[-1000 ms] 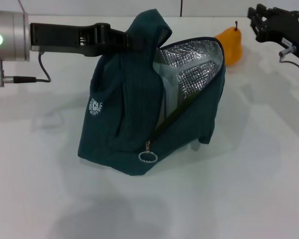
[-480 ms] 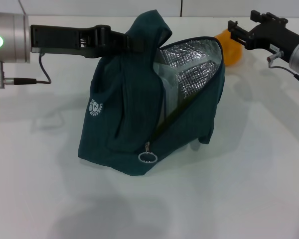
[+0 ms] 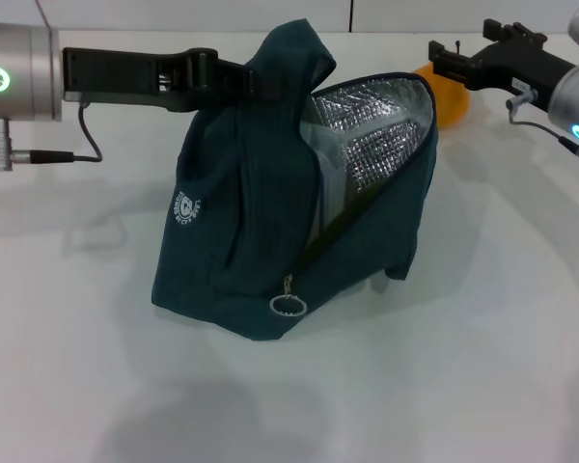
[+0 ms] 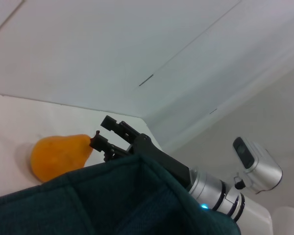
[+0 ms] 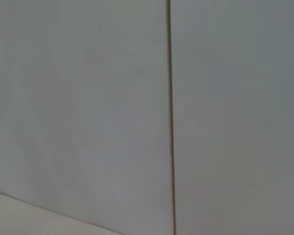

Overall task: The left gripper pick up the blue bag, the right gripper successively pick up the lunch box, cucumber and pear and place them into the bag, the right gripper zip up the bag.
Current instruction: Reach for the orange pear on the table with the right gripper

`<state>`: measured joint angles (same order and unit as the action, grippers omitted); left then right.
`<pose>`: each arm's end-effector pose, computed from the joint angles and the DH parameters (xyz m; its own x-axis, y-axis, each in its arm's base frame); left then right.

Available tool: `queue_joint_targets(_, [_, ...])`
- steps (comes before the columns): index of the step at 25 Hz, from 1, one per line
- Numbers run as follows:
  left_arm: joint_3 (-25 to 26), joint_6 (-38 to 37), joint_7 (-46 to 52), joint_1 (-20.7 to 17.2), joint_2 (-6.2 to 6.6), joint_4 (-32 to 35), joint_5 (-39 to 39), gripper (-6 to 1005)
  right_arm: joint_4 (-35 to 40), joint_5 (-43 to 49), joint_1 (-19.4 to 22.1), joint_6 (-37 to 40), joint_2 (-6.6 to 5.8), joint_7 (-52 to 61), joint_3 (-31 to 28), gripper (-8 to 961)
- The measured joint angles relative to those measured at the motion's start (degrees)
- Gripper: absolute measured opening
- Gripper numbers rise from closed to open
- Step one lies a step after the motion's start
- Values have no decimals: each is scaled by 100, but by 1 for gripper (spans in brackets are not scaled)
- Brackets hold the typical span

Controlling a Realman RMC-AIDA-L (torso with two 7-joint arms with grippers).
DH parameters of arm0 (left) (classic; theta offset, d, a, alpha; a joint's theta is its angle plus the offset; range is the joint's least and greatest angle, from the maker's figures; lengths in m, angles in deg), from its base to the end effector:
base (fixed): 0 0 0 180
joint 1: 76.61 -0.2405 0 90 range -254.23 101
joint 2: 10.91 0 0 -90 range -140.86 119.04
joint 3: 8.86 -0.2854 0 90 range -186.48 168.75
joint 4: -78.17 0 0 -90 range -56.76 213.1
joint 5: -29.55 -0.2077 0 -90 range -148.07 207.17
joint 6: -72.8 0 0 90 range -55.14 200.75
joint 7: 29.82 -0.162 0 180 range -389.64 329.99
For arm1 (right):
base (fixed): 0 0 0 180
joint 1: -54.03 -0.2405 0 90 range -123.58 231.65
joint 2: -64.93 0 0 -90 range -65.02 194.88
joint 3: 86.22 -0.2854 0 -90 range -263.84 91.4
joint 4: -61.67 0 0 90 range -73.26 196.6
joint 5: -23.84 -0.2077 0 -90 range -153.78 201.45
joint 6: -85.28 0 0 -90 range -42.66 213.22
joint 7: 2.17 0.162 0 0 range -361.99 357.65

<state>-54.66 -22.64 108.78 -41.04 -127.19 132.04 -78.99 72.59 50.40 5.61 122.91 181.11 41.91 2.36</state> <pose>-0.1988 0.3835 0.0255 0.3784 0.8130 0.4425 0.8159 -0.5187 0.2553 0.2313 0.4890 -0.0599 0.7692 -0.2069 -0.6046 -0.6096 -0.5213 -0.5972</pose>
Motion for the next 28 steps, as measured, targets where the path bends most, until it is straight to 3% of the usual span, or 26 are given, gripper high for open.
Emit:
queue_joint_targets(1, [0,0,0,3,0,0,0,48,-31,4,-31,-4,0,31,2,877])
queue_joint_targets(12, [0,0,-9,22,3,1,-18,48,-49,-2,-78,-253,0,69,20,830])
queue_joint_targets(17, [0,0,-9,27,8,0,-22,48,2,7,-62,-264,0,71,87,603])
queue_joint_targets(28, [0,0,-14,11,9,1,-25,48,7,-3,-102,-300,0,72,89,364])
